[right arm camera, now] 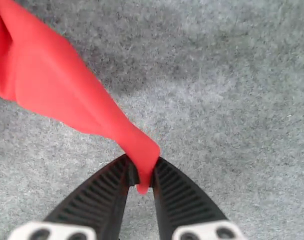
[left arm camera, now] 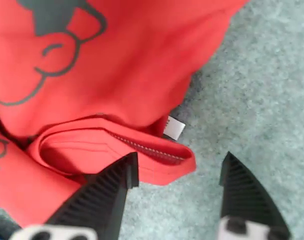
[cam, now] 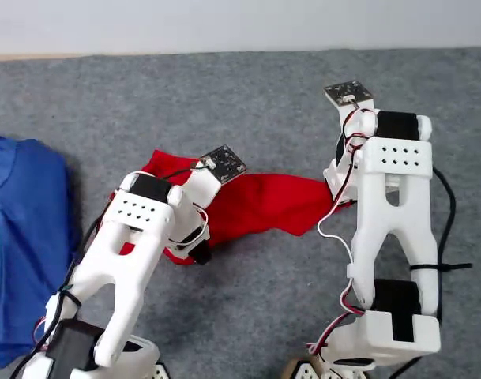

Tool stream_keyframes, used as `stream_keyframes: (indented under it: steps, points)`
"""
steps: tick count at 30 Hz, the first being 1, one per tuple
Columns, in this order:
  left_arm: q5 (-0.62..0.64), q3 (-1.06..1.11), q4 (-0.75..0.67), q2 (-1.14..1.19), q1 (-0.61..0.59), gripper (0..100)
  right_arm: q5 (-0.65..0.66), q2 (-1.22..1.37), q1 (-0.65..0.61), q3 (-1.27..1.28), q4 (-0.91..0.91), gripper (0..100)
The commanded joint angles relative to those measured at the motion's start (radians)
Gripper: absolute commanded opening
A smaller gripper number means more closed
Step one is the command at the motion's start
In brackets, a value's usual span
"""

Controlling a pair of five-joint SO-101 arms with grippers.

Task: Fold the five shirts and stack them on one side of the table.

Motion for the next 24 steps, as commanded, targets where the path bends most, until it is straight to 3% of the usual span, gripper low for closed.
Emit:
stream_keyframes:
  steps: [1,24]
  points:
    - [0.006,0.022,-0.017,-0.031,-0.008,26,0.003,-0.058,0.007,-0.012,-0.002,0.9]
    - [0.074,0.079,-0.101,-0.031,-0.009,20,0.002,-0.059,0.007,-0.012,0.008,0.9]
